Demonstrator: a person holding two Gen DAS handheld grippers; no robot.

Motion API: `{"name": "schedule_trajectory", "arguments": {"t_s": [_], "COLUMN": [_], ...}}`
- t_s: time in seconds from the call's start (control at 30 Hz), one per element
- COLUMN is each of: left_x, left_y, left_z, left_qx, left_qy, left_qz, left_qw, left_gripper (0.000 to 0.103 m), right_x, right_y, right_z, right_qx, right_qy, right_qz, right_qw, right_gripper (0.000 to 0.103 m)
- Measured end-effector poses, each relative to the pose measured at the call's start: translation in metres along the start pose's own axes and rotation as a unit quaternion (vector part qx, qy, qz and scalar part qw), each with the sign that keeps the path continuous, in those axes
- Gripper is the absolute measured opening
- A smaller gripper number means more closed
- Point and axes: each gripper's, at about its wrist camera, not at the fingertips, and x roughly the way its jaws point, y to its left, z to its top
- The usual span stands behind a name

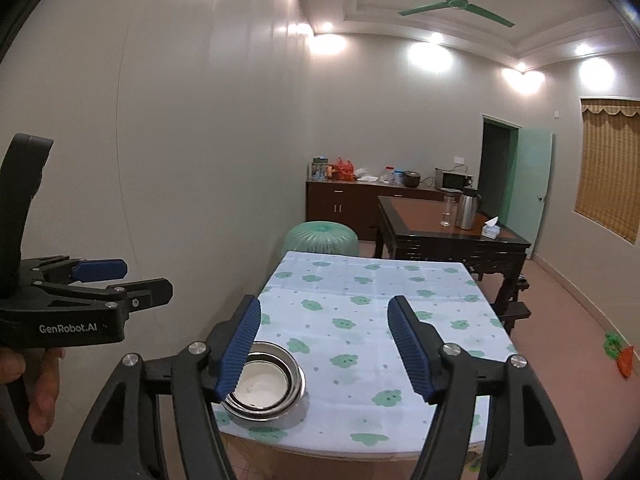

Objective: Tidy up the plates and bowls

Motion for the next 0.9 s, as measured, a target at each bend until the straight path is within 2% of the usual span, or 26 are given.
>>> {"name": "schedule_trajectory", "arguments": {"t_s": [0.47,0.9], "left_x": [-0.033,-0.045], "left_y": [-0.019,-0.026], "left_z": [-0.003,0.004], "left_qx": [0.011,0.018], "left_qy": [-0.025,-0.04], "left_qz": [-0.012,-0.016], "left_qw": [0.9996,0.9989], "left_gripper": [0.079,0.079], "right_x": [-0.038,-0.057], "right_y": [-0.002,-0.003], "right_z": [-0.001,0.009], "right_qx": [-0.007,-0.016], "right_qy": [-0.026,-0.057], "right_qz": [-0.004,-0.014], "right_qw": [1.0,0.998], "right_gripper": [0.069,0.069]}}
